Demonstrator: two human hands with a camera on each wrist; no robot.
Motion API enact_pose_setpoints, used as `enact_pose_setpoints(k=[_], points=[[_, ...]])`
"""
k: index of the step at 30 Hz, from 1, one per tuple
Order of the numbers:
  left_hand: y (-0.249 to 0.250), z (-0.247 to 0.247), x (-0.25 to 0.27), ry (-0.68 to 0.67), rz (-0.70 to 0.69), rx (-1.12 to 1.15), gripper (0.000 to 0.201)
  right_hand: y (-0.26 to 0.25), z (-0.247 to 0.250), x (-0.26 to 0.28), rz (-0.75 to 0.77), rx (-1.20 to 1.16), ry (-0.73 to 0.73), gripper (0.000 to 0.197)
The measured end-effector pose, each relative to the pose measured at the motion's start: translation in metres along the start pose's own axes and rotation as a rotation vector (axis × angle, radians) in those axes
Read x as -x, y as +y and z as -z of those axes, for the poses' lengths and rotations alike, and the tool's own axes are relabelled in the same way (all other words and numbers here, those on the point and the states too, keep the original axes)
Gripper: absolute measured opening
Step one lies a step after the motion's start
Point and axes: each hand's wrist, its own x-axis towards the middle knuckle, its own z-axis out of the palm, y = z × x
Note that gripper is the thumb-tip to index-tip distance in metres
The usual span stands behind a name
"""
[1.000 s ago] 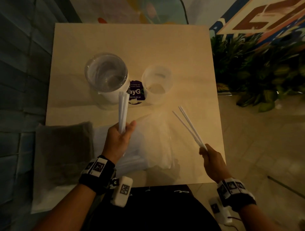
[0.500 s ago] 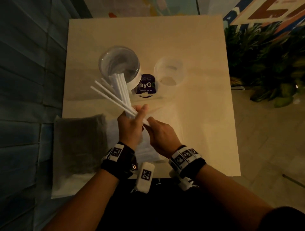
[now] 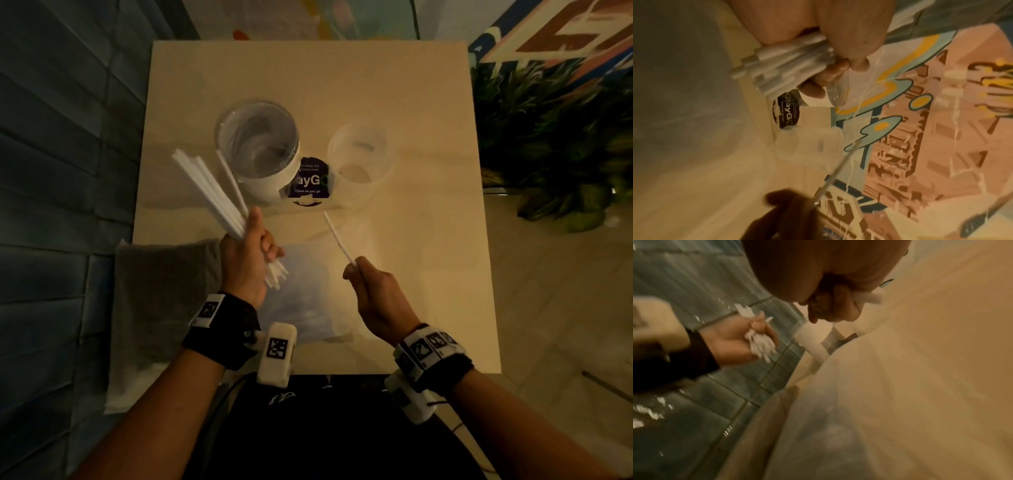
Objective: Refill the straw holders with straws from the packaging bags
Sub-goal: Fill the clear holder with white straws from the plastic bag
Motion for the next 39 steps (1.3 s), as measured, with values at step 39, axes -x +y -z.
enact_pose_setpoints(k=[39], points=[[-0.026, -0.017, 0.039, -0.542, 0.214, -0.393, 0.012, -0.066, 0.02, -0.058, -0.086, -0.64, -0.301, 0.028]])
